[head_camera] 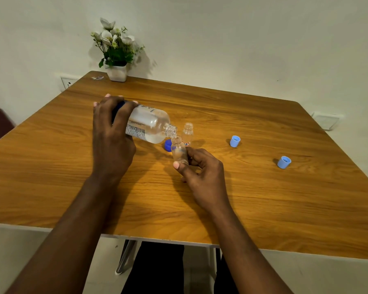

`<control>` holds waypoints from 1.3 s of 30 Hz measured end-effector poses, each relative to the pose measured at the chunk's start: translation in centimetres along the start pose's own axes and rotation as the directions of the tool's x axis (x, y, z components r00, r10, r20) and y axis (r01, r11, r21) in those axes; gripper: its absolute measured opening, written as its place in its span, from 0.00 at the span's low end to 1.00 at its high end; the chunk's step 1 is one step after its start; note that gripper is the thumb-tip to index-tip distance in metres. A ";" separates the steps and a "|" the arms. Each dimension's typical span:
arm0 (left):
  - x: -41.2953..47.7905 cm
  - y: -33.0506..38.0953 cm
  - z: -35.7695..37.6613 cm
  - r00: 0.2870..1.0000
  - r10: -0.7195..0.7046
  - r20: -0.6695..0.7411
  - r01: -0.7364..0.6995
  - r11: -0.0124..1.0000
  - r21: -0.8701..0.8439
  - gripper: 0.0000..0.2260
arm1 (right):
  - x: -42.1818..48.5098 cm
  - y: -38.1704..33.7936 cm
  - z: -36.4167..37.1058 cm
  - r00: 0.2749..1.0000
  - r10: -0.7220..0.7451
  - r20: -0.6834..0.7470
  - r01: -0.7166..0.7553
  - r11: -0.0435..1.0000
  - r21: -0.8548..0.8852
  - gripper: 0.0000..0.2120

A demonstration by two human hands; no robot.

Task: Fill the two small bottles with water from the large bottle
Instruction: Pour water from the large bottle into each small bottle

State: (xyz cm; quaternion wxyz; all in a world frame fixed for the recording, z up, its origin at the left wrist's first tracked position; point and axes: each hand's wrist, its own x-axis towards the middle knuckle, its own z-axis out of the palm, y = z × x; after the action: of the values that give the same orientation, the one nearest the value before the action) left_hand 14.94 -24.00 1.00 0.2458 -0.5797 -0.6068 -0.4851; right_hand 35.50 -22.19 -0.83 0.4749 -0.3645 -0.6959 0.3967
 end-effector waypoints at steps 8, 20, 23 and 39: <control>0.0 -0.1 0.1 1.000 0.011 -0.006 -0.011 1.000 0.000 0.24 | -0.1 -0.1 0.0 1.000 0.017 0.011 -0.017 1.000 0.001 0.16; 0.0 0.0 0.0 1.000 0.005 -0.001 -0.005 1.000 0.005 0.23 | -0.2 -0.3 -0.2 1.000 0.009 0.008 -0.009 1.000 0.000 0.15; 0.0 0.0 0.1 1.000 0.009 -0.007 -0.009 1.000 0.005 0.22 | -0.1 -0.3 -0.2 1.000 0.003 0.004 -0.003 1.000 -0.003 0.15; 0.0 -0.1 0.1 1.000 0.015 -0.009 -0.015 1.000 0.001 0.23 | -0.1 -0.5 -0.2 1.000 0.006 0.010 -0.006 1.000 0.005 0.15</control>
State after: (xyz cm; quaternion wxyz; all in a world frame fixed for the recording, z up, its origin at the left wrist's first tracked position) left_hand 14.88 -23.88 0.97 0.2526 -0.5820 -0.6014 -0.4856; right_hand 35.67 -22.48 -0.42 0.4710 -0.3633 -0.6964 0.4015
